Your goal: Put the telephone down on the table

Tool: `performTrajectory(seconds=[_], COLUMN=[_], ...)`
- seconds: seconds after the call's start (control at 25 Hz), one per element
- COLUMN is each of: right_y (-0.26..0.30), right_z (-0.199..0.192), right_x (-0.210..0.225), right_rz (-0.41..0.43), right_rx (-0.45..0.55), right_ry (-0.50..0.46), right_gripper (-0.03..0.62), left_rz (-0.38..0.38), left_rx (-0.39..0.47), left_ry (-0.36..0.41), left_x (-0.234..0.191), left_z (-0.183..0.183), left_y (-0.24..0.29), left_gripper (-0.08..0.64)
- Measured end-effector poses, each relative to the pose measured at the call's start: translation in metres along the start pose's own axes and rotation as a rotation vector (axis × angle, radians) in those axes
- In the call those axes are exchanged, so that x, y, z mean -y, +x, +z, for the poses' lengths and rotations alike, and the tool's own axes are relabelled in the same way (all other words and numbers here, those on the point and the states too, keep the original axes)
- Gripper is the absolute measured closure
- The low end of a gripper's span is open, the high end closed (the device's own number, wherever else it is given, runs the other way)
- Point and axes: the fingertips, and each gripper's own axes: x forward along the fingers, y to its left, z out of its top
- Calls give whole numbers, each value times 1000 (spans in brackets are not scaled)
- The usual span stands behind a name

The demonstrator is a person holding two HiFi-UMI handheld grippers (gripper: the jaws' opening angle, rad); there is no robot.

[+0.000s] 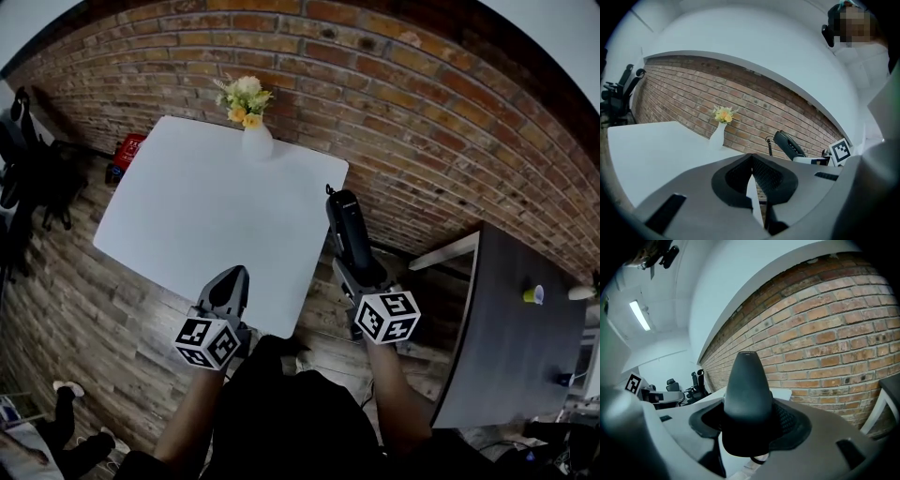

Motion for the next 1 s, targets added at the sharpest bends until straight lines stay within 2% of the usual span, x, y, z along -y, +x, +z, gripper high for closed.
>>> performTrajectory(seconds=[0.56,0.76,1.0], right_y=[107,143,181], right_z=[-15,-31,-57], right_x=[34,45,63], right_rz=[-217,-296,-387], right_rx=[-43,-68,-107], right_ry=[77,108,155], right_gripper=[321,321,321], left_rz=[-82,-101,-151], left_rx=[-90,-116,-150], left_ry=[-8,13,51], left_x=[-58,-77,-80], left_z=[4,-4,-12], left_y=[88,117,154], left_gripper=[545,546,546])
